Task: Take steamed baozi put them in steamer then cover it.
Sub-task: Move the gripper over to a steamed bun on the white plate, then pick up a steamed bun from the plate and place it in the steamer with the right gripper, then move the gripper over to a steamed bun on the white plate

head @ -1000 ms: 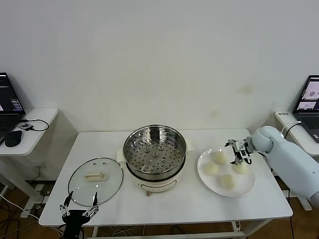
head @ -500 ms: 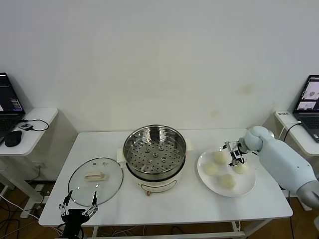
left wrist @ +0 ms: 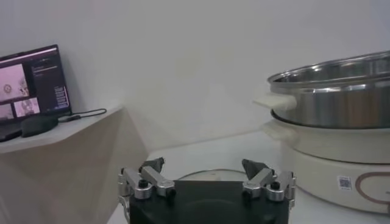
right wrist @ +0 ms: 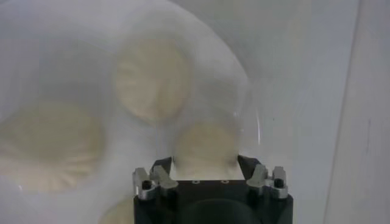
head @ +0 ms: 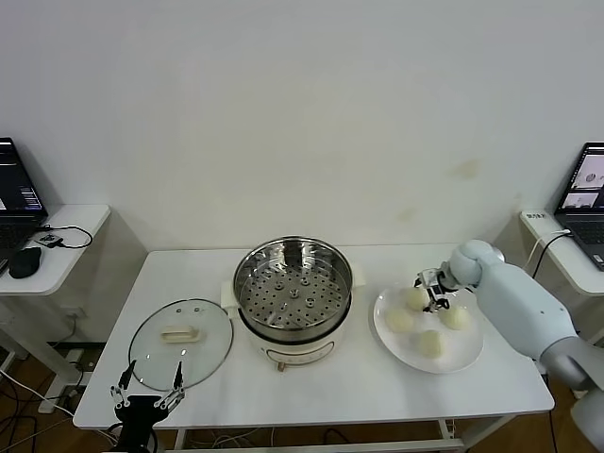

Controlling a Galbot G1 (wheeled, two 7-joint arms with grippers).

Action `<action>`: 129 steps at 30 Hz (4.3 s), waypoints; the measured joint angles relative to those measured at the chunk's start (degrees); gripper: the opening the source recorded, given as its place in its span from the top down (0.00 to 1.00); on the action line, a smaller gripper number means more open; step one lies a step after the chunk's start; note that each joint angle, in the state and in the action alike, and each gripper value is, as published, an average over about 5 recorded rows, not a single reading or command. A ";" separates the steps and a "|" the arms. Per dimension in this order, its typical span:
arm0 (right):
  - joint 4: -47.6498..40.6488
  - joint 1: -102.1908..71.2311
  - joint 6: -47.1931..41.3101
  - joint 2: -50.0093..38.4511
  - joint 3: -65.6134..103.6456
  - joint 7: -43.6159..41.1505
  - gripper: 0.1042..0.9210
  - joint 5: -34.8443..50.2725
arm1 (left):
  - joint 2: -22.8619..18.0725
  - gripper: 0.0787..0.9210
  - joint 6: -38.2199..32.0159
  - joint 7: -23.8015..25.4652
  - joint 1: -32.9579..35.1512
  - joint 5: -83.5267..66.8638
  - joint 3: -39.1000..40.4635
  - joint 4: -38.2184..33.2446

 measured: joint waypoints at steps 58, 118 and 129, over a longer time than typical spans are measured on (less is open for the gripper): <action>20.01 35.72 2.55 11.68 -40.11 5.12 0.40 32.65 | 1.51 0.12 -0.42 1.30 -2.00 -2.96 -0.42 -0.49; 25.43 40.04 -1.80 2.72 -42.15 3.15 0.12 31.52 | 2.93 0.12 -0.03 1.61 -2.54 -3.20 -0.68 -1.30; 35.43 39.54 -13.93 -14.68 -41.43 -0.81 0.12 35.04 | 4.42 0.12 0.27 1.79 -3.40 -3.62 -0.89 -0.73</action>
